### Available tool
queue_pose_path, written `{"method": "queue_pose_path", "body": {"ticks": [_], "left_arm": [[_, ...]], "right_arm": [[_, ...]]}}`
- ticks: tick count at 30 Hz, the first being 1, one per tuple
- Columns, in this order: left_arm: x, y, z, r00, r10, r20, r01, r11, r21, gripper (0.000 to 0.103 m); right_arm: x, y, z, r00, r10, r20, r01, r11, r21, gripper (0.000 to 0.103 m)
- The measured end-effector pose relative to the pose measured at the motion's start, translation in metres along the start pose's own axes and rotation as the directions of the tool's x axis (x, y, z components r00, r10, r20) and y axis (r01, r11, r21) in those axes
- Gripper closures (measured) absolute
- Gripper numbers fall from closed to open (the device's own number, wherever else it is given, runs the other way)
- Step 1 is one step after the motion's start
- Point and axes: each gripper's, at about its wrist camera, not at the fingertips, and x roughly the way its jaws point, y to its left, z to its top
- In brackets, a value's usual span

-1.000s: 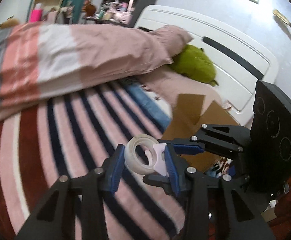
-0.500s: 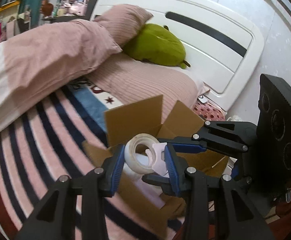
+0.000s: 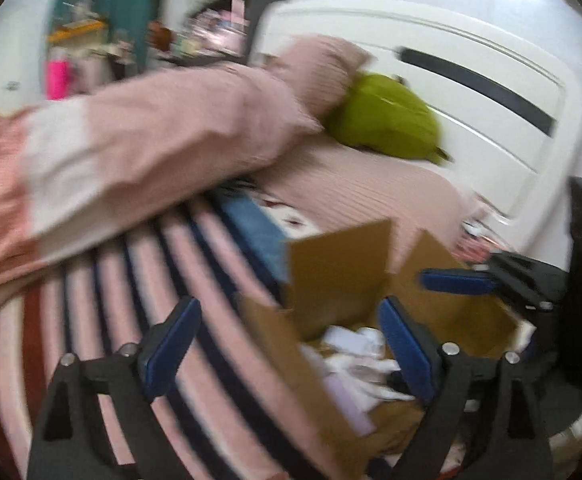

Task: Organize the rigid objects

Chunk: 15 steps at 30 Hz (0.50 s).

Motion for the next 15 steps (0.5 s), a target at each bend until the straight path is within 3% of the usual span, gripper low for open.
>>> {"method": "queue_pose_path", "body": {"ticks": [4,6,15], "left_arm": [[-0.036,0.022,-0.015,0.987,0.152,0.049,-0.149,0.986,-0.072,0.013],[-0.05,0.035,-0.024,0.981,0.187,0.054,-0.179,0.976,-0.124,0.013],[-0.097,0.079,-0.059,0.942,0.327,0.079,-0.299,0.921,-0.248,0.013]], "right_arm": [[-0.013,0.009,0.002,0.995,0.037,0.096,-0.036,0.999,-0.005,0.013],[-0.02,0.014,0.002,0.989,0.073,0.131,-0.072,0.997,-0.01,0.009],[-0.03,0.038,0.007,0.975,0.126,0.185,-0.123,0.992,-0.025,0.007]]}}
